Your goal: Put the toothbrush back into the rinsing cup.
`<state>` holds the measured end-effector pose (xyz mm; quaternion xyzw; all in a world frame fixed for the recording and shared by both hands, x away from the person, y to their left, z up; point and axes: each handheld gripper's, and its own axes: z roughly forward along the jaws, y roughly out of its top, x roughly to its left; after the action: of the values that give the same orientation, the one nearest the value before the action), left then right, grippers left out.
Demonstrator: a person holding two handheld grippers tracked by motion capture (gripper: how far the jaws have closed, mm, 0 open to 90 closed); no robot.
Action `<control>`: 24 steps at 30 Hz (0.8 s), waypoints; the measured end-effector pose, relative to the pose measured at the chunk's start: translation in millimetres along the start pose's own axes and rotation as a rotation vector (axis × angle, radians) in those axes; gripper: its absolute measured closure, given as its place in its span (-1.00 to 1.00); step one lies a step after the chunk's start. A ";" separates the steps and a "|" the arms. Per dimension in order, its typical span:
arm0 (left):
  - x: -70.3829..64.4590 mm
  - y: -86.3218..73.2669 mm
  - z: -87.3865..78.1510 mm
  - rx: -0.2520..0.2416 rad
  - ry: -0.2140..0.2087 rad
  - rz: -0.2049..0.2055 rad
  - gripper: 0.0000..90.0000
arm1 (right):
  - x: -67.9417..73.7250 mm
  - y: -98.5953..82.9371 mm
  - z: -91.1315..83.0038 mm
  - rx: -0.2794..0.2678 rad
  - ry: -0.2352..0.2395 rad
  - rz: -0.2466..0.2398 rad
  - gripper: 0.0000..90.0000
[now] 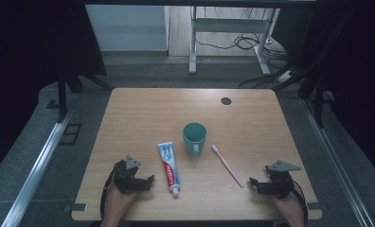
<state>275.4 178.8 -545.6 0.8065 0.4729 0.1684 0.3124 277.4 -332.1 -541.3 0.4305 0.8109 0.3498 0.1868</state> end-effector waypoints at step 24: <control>0.0 0.4 0.5 0.000 0.000 -0.003 -1.00 | 0.5 -0.3 -0.4 0.001 0.006 0.017 -0.78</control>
<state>275.9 178.5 -545.7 0.8059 0.4740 0.1678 0.3127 276.7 -332.0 -541.3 0.4367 0.8078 0.3521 0.1812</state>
